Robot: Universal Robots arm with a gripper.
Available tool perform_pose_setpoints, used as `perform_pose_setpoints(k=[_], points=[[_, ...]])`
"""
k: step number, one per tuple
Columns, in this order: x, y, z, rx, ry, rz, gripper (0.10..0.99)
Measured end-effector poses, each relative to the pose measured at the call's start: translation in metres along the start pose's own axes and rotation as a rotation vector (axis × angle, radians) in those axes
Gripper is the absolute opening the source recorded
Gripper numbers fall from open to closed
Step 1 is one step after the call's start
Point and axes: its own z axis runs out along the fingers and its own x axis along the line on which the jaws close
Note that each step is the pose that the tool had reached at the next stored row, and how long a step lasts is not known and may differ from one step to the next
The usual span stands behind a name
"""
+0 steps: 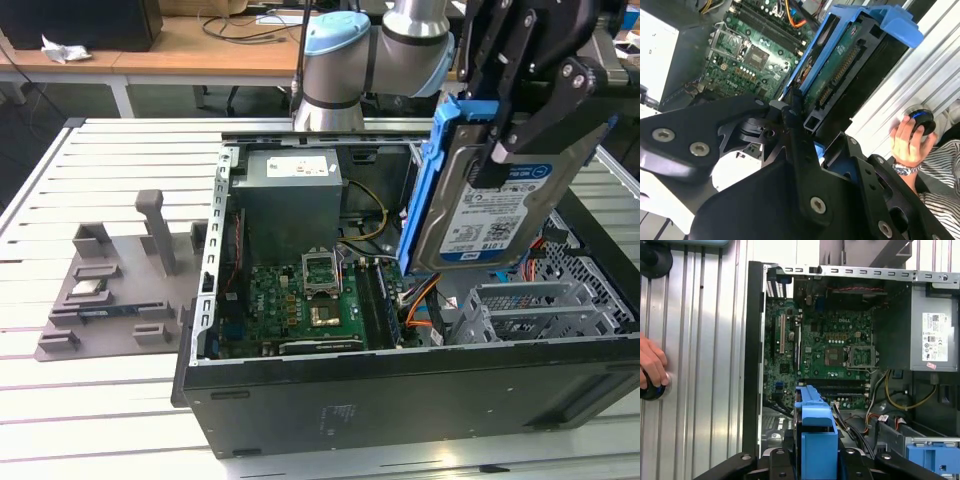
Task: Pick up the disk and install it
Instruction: 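Pick up the disk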
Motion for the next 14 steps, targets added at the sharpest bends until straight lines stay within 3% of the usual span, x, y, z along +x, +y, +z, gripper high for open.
perform_pose_setpoints(k=[6,12,14], points=[[0.0007,-0.0178,-0.0005,0.000,0.0000,0.000,0.369],[0.0015,-0.0396,-0.0009,0.000,-0.0001,0.000,0.369],[0.0019,-0.0501,-0.0011,-0.001,-0.0001,0.000,0.369]])
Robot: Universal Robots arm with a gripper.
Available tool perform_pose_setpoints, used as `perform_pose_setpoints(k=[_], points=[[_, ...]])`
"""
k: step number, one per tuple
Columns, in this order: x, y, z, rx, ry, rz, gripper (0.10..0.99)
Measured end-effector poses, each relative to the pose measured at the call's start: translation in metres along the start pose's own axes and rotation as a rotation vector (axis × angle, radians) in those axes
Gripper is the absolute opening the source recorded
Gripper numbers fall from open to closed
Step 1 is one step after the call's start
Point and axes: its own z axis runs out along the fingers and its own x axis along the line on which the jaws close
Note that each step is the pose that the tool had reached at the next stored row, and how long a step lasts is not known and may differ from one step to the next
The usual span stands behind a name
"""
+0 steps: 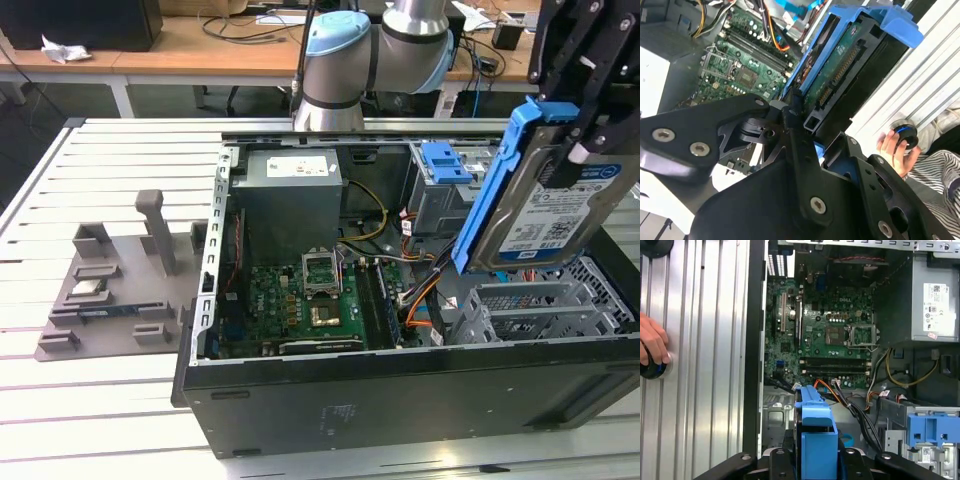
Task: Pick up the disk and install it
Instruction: 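Pick up the disk, then insert the disk into the insertion slot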
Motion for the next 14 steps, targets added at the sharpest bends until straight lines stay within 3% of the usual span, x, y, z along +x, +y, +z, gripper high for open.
perform_pose_setpoints(k=[4,14], points=[[0.0003,-0.0097,-0.0003,0.000,0.0000,0.000,0.369],[0.0004,-0.0100,-0.0003,0.000,-0.0001,0.000,0.369]])
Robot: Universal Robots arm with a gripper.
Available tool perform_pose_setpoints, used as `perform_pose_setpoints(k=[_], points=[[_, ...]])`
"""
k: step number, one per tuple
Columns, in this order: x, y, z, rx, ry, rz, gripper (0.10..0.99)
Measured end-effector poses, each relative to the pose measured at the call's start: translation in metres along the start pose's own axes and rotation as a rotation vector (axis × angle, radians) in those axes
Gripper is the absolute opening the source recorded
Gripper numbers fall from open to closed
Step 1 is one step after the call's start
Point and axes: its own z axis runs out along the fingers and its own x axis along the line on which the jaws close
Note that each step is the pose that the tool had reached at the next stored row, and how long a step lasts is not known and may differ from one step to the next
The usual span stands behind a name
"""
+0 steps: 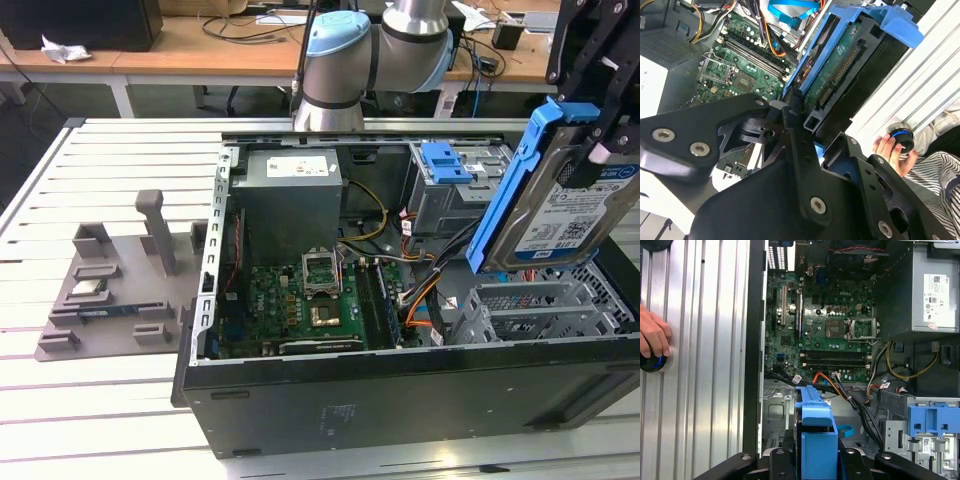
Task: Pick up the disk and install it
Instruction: 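Insert the disk into the insertion slot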
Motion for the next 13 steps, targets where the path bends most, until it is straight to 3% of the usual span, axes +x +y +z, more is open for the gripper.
perform_pose_setpoints(k=[3,7,13], points=[[0.0002,-0.0026,0.0005,0.000,0.0005,0.000,0.369],[0.0011,-0.0132,0.0078,-0.004,0.0006,0.000,0.369],[0.0072,-0.0189,0.0200,-0.005,0.0006,0.000,0.369]])
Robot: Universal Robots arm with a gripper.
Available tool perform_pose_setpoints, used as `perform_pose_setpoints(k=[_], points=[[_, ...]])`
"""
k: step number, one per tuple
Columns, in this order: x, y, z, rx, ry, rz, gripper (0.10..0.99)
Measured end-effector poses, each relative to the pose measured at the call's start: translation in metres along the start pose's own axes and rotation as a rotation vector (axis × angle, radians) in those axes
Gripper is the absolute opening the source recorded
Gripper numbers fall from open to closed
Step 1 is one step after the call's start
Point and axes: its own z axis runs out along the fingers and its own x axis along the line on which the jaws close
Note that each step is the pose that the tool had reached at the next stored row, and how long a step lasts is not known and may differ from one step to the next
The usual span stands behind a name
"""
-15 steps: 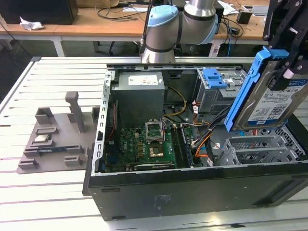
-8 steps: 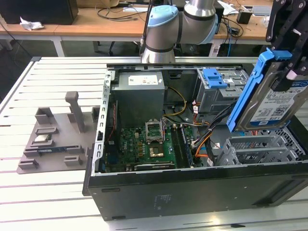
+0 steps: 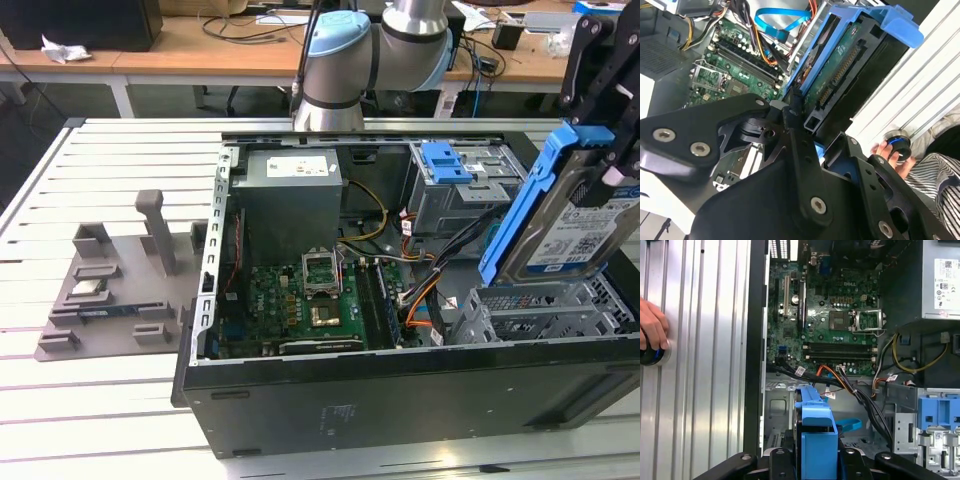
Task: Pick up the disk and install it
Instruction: 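Insert the disk into the insertion slot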
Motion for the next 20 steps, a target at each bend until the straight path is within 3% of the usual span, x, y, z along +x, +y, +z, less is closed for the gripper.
perform_pose_setpoints(k=[3,8,20], points=[[0.0007,-0.0049,0.0127,0.000,0.0000,0.002,0.369],[0.0010,-0.0098,0.0183,0.000,-0.0002,0.005,0.369],[0.0012,-0.0096,0.0357,0.000,0.0005,0.006,0.369]])
